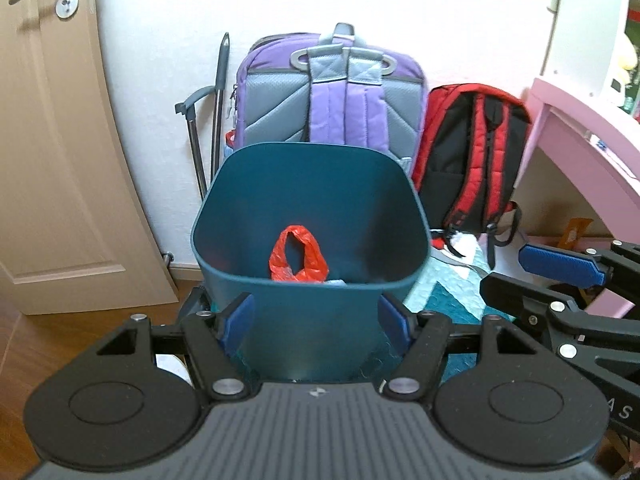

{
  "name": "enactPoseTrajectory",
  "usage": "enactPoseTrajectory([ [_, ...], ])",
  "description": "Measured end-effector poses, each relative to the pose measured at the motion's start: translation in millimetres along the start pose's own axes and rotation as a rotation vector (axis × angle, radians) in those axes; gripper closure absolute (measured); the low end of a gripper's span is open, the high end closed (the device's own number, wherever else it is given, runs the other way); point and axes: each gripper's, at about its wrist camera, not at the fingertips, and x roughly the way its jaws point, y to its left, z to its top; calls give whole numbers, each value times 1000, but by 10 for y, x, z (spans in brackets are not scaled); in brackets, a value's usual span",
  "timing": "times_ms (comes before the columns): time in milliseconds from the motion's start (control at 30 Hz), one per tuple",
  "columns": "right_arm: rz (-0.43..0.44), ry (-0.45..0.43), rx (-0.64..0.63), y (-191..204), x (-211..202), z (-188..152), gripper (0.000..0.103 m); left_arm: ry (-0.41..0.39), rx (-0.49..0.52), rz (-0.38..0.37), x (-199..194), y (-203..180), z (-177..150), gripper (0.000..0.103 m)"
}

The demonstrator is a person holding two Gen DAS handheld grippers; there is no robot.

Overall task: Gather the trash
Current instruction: 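Withdraw both tools from the bin and lower them to the floor pile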

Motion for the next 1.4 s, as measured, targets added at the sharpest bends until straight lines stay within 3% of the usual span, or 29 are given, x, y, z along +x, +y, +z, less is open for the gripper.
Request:
enactPoseTrajectory([
  [400, 44, -2, -2, 153, -574, -318, 57, 5, 8, -60, -494, -100, -573, 28],
  [467, 54, 6, 3, 173, -639, -405, 56, 8, 9, -74, -538, -110, -682, 20],
  [733, 85, 63, 80, 128, -704, -923, 54, 44, -26, -133, -497, -74, -1242, 12],
  [800, 88, 88, 100, 110, -655, -1115, 53, 58, -39, -143, -404, -55, -1424, 4],
  [933, 102, 167, 145, 81, -458, -1558, 53, 117, -56, -136, -87, -15, -1790, 3],
  [1400, 206, 541, 233, 220, 717, -3218, 53, 491, -202, -22, 1657, 378, -2944, 3],
])
